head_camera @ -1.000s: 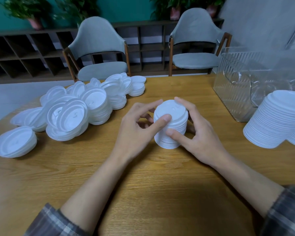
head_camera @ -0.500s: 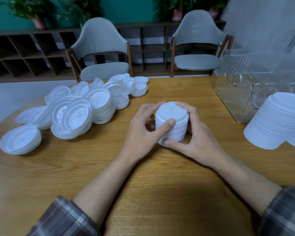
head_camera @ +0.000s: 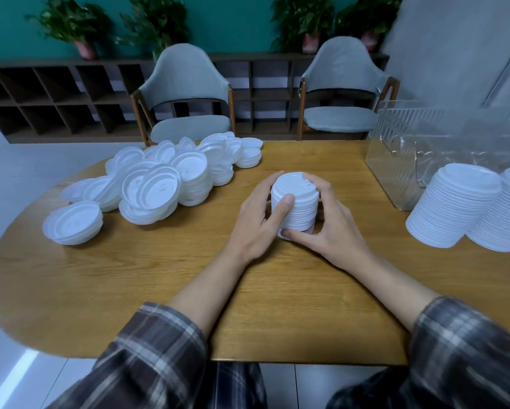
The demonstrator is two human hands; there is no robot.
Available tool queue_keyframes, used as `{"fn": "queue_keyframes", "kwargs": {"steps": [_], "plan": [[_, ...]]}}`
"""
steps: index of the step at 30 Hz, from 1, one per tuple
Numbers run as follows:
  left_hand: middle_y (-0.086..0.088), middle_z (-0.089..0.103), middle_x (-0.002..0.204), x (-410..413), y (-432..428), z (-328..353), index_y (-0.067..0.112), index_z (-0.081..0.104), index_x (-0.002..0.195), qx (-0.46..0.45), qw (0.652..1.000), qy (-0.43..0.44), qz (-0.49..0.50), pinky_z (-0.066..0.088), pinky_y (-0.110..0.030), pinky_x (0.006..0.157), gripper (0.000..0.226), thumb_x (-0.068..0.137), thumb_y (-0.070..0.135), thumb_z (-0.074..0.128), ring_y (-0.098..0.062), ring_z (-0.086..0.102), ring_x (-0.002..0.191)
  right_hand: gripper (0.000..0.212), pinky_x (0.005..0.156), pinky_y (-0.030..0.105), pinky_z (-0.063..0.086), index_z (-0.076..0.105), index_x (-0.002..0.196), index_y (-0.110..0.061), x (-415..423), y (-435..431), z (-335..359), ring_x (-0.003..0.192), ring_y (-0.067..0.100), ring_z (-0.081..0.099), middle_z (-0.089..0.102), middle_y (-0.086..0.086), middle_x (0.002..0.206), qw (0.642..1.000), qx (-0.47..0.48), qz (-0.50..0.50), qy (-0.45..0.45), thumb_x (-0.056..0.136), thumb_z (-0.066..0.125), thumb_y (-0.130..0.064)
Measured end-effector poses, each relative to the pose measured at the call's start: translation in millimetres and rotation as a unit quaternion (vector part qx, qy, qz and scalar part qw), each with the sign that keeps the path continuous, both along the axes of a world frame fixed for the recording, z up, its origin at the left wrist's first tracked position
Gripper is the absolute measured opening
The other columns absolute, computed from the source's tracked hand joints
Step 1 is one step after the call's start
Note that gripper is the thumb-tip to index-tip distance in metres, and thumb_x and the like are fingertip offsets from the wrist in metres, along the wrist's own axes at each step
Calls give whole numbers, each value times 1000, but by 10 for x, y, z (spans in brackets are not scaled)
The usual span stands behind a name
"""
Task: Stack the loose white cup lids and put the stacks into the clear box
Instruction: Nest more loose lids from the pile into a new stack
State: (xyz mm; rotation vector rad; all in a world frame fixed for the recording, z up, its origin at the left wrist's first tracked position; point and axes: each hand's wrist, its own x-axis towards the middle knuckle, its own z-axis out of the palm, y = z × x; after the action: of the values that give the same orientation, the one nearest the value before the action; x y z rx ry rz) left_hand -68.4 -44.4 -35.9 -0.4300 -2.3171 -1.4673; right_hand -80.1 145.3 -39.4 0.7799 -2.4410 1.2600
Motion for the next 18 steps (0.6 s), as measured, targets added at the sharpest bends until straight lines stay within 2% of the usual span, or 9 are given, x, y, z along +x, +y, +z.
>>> {"fn": "queue_keyframes", "kwargs": {"steps": [3,6,9,11,15,18], "plan": [[11,57,147,96,-40,10,22,48,153,6,1000,3,11,47,-33,111,62,102,57,50,-3,53,134,100,109,30,46,34,152,-35,72,-34,8,132,4,52,49,-16,151,1000,-13,-6,11,72,94,-38],[11,59,143,284,-161,-6,23,50,151,-5,999,11,36,48,-25,104,55,104,52,52,-6,56,130,99,108,32,47,34,151,-36,158,-83,15,132,2,51,48,-19,150,1000,-20,-2,7,73,94,-39],[10,59,137,474,-355,-35,21,56,143,-81,992,71,70,50,-37,105,41,107,41,56,-9,55,132,99,109,32,46,34,151,-36,215,-181,17,131,-2,49,47,-23,149,1000,-18,10,4,72,95,-37],[8,57,135,564,-480,-31,20,59,139,-129,979,111,114,49,-39,105,39,105,37,58,-8,53,130,100,110,33,46,35,151,-36,218,-253,16,131,-3,48,46,-28,147,1000,-21,16,2,72,95,-35],[-9,52,139,644,-746,6,9,63,136,-168,934,216,229,45,-42,112,48,92,27,72,-23,52,131,102,110,30,43,33,151,-41,204,-327,-4,129,-8,43,36,-44,142,1000,-14,19,-6,71,95,-35],[-15,45,152,634,-1033,75,13,60,141,-218,894,234,315,37,-50,116,65,86,41,78,-31,43,144,103,108,29,41,31,152,-41,203,-320,-25,126,-8,42,41,-34,143,1000,-11,17,-15,71,95,-35]]}}
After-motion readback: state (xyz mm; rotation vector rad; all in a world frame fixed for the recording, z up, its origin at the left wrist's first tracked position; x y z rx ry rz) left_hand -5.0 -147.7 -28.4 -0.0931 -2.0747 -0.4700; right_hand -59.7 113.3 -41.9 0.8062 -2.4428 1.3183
